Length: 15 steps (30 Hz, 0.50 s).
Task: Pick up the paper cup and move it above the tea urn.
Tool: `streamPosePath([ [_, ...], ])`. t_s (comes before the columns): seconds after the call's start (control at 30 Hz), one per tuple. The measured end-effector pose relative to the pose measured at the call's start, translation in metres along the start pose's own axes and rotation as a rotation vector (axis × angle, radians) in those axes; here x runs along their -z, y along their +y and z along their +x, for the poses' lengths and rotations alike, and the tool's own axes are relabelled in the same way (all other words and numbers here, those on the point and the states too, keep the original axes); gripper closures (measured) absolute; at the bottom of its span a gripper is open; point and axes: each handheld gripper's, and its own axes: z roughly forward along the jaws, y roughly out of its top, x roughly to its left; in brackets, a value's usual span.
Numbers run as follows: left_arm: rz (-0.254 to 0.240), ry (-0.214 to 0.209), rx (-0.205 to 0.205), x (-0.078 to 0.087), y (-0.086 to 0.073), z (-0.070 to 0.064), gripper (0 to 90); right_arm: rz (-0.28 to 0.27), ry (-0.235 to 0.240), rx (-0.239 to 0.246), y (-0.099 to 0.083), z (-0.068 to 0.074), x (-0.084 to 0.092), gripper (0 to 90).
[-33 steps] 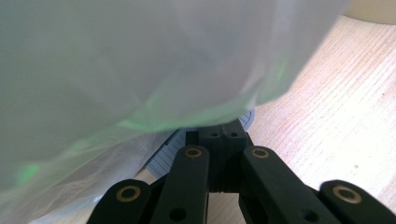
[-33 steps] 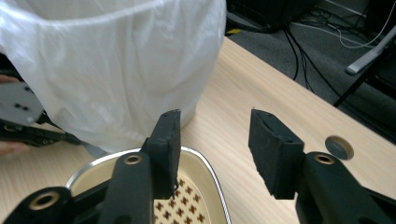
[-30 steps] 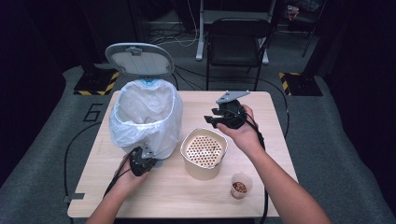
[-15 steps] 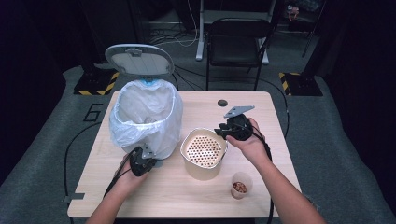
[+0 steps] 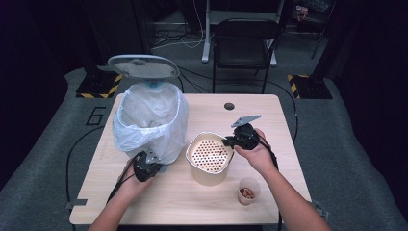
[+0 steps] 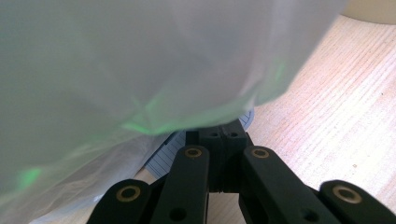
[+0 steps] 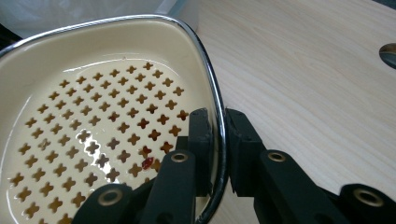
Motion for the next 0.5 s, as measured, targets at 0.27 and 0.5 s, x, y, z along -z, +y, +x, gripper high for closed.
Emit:
streamPosePath([
  [0.27,0.013,0.007,-0.011,0.001,0.001,-0.003,90.0,0.009,0.047,0.003,-0.003,0.003,0.004,82.8],
  [0.5,-0.005,0.009,-0.012,0.000,0.000,-0.003,90.0,0.026,0.090,0.047,-0.008,0.016,0.008,82.8],
])
